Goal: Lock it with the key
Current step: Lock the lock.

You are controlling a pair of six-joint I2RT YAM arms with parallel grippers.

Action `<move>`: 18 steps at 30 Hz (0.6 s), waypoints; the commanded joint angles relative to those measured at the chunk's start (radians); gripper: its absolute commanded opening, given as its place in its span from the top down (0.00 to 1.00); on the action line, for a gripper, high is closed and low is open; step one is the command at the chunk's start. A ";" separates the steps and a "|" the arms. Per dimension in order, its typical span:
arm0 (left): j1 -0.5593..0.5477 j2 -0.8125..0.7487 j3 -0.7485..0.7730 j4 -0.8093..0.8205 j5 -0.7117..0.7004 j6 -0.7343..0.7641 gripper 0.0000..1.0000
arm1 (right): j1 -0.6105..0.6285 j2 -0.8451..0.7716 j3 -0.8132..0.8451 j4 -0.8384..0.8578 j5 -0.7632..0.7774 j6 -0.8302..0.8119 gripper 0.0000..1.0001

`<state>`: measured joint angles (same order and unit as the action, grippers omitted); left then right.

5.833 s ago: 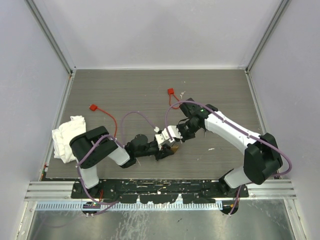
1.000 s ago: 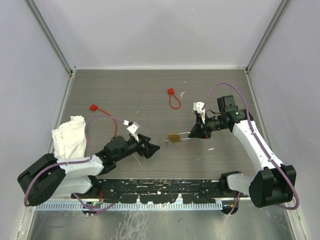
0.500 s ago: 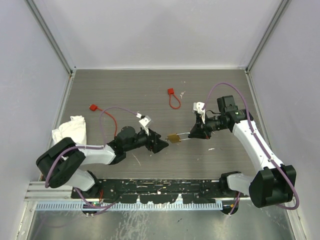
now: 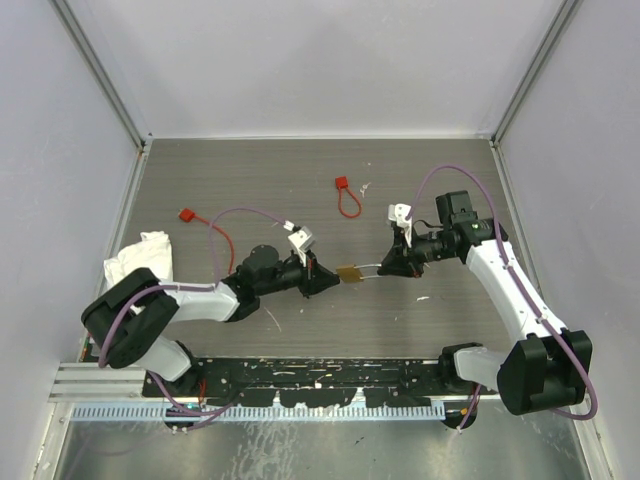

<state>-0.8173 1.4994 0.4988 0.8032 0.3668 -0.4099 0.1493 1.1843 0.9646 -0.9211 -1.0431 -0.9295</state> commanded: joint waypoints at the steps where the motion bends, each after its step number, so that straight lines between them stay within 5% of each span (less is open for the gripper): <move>1: 0.009 -0.028 0.019 -0.001 -0.021 0.014 1.00 | -0.003 -0.026 0.019 0.019 -0.070 0.007 0.99; 10: 0.035 -0.192 -0.073 -0.158 -0.155 0.060 1.00 | -0.067 -0.049 -0.002 0.116 -0.046 0.136 0.99; 18: 0.077 -0.288 -0.126 -0.153 -0.100 0.016 1.00 | -0.073 -0.042 -0.004 0.092 -0.086 0.108 0.99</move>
<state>-0.7647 1.2842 0.3695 0.6395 0.2497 -0.3782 0.0753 1.1713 0.9478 -0.8474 -1.0451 -0.8169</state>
